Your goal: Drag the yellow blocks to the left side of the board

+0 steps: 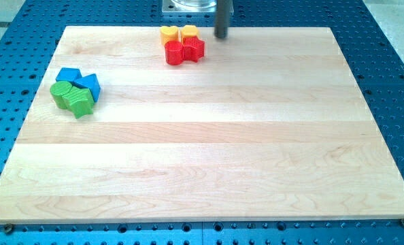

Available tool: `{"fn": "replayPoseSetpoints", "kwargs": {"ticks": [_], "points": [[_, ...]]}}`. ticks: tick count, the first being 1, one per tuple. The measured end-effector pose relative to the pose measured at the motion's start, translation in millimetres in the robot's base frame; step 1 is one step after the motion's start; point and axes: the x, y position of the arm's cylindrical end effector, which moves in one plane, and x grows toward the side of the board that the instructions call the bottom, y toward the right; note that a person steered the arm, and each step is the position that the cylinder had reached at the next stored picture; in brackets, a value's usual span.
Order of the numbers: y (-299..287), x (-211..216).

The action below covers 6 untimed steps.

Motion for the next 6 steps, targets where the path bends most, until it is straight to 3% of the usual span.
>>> {"fn": "replayPoseSetpoints", "kwargs": {"ticks": [2, 4, 5, 6], "points": [[-41.8, -4.2], [23.1, 20.4], [2.2, 38.1], [-59.9, 21.7]]}}
